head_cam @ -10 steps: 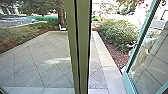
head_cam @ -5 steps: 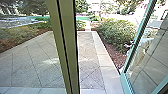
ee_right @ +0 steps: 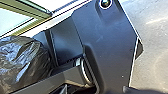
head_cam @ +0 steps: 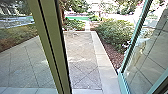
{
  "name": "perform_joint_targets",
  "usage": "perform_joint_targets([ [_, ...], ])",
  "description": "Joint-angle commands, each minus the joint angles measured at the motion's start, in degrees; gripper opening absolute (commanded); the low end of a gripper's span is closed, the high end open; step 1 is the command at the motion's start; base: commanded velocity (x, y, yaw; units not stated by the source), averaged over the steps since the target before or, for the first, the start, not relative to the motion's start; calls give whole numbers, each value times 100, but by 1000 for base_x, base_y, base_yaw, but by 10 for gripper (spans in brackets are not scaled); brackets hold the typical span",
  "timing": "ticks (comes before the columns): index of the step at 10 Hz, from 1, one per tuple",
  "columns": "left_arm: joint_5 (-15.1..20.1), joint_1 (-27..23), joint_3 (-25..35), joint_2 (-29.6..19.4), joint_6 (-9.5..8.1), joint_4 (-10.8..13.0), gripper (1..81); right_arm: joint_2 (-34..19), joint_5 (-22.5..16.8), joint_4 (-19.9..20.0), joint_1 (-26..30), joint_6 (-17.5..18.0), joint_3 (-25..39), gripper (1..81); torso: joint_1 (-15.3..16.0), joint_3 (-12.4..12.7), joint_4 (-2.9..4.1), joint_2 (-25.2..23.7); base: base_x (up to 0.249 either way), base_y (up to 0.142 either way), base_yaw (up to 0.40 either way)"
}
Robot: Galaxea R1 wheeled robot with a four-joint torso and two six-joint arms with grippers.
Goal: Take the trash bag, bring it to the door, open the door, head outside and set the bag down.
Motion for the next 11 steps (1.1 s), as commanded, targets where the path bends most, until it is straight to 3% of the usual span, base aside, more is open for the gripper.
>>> perform_joint_targets([
  [1,359,-191,18,-15,48,88,10,-24,-302,-36,134,-58,-8,811,0,0,0,0,0,-138,0],
  [11,359,-191,18,55,48,176,10,-15,-302,-45,99,-155,-35,811,0,0,0,0,0,-132,0],
])
